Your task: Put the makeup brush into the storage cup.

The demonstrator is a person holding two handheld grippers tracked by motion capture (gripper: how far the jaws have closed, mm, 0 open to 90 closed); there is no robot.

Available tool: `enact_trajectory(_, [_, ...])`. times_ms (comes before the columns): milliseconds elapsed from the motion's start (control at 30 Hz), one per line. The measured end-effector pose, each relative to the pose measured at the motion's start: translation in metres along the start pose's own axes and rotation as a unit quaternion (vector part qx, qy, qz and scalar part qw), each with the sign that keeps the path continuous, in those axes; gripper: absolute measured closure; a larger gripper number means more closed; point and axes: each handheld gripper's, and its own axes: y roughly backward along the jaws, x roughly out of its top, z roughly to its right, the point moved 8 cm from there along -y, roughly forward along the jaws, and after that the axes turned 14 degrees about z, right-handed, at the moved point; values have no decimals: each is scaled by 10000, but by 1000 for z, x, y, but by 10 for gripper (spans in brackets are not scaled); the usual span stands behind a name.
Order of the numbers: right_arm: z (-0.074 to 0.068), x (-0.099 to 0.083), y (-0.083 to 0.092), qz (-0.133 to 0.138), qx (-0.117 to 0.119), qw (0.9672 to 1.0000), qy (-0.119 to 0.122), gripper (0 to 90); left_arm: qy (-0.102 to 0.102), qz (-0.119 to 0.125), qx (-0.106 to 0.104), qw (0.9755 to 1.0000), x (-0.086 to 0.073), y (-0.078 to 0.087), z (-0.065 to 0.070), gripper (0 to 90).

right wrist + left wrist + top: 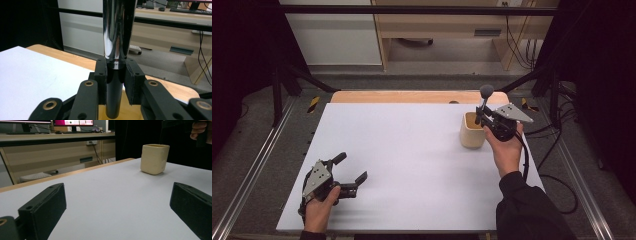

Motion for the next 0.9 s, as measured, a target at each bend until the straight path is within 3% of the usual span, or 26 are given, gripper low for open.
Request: enact_trajectory(900, [3, -22, -2, -303, -22, 9995, -114, 742, -28, 72, -63, 9999, 2, 0, 2, 2])
